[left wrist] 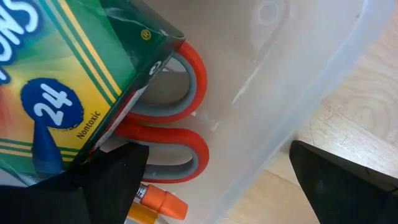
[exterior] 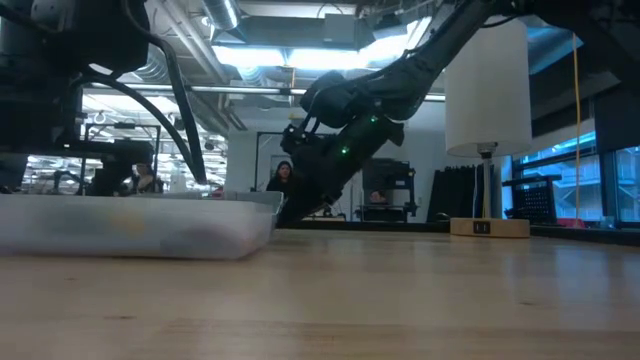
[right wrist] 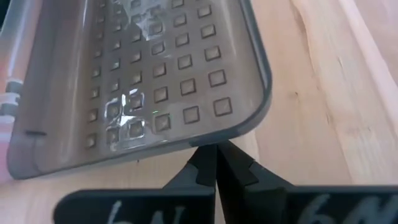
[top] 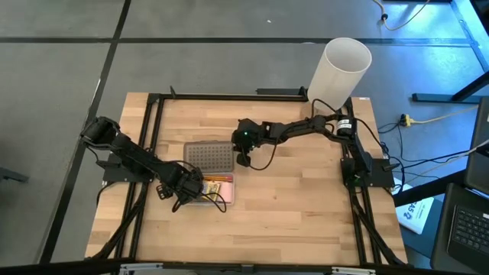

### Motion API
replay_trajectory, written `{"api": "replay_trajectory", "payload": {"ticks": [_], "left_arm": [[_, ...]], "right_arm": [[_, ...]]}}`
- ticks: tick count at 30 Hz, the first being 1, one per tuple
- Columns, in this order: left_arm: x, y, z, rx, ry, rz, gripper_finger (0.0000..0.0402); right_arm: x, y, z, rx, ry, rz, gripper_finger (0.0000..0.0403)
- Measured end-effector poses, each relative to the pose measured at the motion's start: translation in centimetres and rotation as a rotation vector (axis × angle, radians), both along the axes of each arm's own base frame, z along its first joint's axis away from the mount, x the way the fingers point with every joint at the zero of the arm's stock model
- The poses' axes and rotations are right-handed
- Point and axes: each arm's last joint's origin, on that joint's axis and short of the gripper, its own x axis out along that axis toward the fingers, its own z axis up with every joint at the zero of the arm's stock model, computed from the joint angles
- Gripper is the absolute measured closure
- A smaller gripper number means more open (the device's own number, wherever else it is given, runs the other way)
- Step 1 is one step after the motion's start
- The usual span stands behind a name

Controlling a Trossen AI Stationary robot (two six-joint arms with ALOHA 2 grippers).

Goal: Pack school essentials
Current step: Close the transparent supply box

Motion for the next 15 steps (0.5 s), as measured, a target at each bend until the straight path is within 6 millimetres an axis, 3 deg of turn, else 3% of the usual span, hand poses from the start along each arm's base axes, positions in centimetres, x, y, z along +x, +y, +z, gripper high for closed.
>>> {"api": "replay_trajectory", "payload": {"ticks": [4,15], "left_arm": [[0.0,0.0,0.0,0.000,0.000,-0.001,0.0013],[0.0,0.0,0.0,-0.001,-0.001,-0.001,0.0013]], "right_arm": [[0.1,0.0,0.1,-0.001,-0.023,0.053,0.0400],[0.8,-0.1,-2.2,-0.035,-0.057,0.150,0.0400]]}}
